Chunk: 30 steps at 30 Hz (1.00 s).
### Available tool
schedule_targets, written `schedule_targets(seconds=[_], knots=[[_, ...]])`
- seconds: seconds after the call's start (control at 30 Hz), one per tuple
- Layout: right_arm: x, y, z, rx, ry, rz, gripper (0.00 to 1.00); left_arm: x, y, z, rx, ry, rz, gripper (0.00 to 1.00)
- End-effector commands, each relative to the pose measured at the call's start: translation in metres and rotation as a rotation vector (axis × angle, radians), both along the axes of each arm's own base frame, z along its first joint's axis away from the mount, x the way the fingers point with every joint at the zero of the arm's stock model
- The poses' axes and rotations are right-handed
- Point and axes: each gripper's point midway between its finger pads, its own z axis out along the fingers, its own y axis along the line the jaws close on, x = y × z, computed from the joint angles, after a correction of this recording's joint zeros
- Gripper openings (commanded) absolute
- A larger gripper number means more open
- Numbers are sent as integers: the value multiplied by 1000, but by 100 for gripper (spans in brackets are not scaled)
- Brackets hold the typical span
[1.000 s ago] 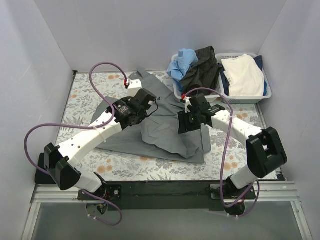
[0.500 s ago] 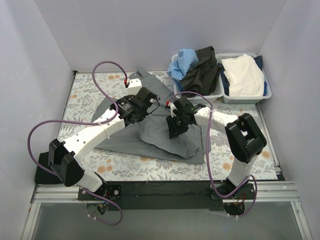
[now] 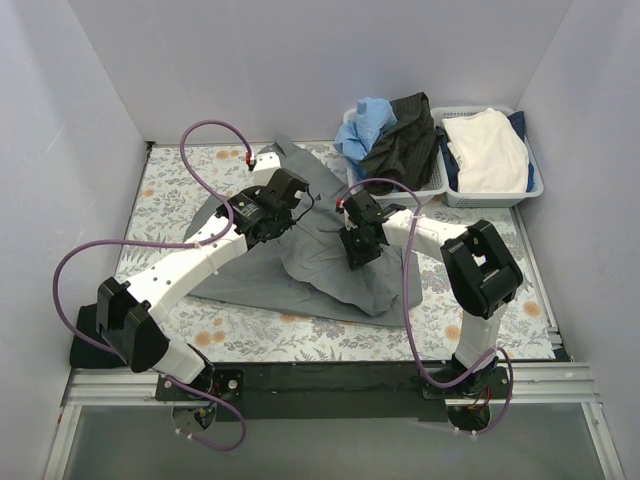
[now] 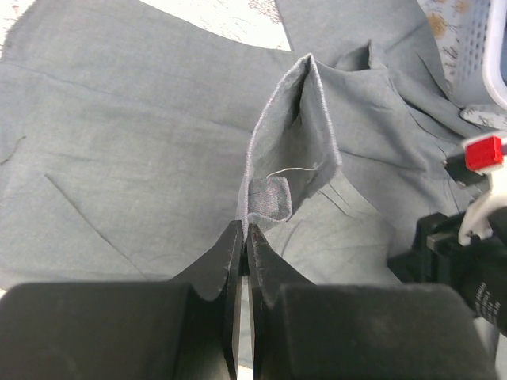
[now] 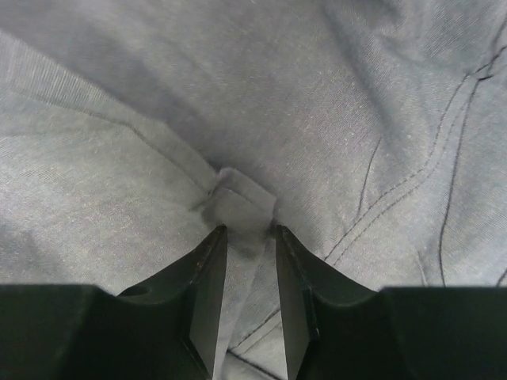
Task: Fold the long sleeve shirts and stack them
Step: Fold the shirt
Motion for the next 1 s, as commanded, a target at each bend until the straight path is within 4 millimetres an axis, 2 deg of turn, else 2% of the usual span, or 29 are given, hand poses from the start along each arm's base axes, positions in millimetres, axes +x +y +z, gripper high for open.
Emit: schedule_targets(seconds=[0.0,0.1,0.13,0.2,0.3,0.5,0.53,0.63,0.73,0.8,0.87,0.9,0.97], knots=[[2,5,-4,-25,3,11,37,5,-9,3,-43,-22,-27,0],[-1,9,-4,-18,10,23,16,7,-12,-3,-40,-9,-32,0],[-1,10,-2,-18,6,21,2,9,-12,2,-40,-22,-23,0],[3,8,6,-21,-23,8,1,10,-9,9,-33,-36,-12,0],[11,4,23,-32,-69,-13,1,13,-2,30,-25,-87,0,0],[30,10,60,-10,-161,-38,1,13,15,88,-63,-224,52,0],[32,10,63,-8,-167,-39,4,12,16,93,-69,-237,57,0],[36,12,77,-3,-189,-38,36,11,18,115,-109,-292,65,0],[41,3,99,-8,-250,-69,57,14,19,129,-127,-330,78,0],[40,-4,118,2,-297,-86,63,18,20,136,-126,-350,96,0],[33,-13,120,-5,-302,-94,66,23,22,136,-102,-359,117,0],[31,-18,128,2,-321,-103,66,24,23,138,-99,-366,126,0],[22,-29,122,-11,-310,-111,66,28,23,140,-95,-378,143,0]])
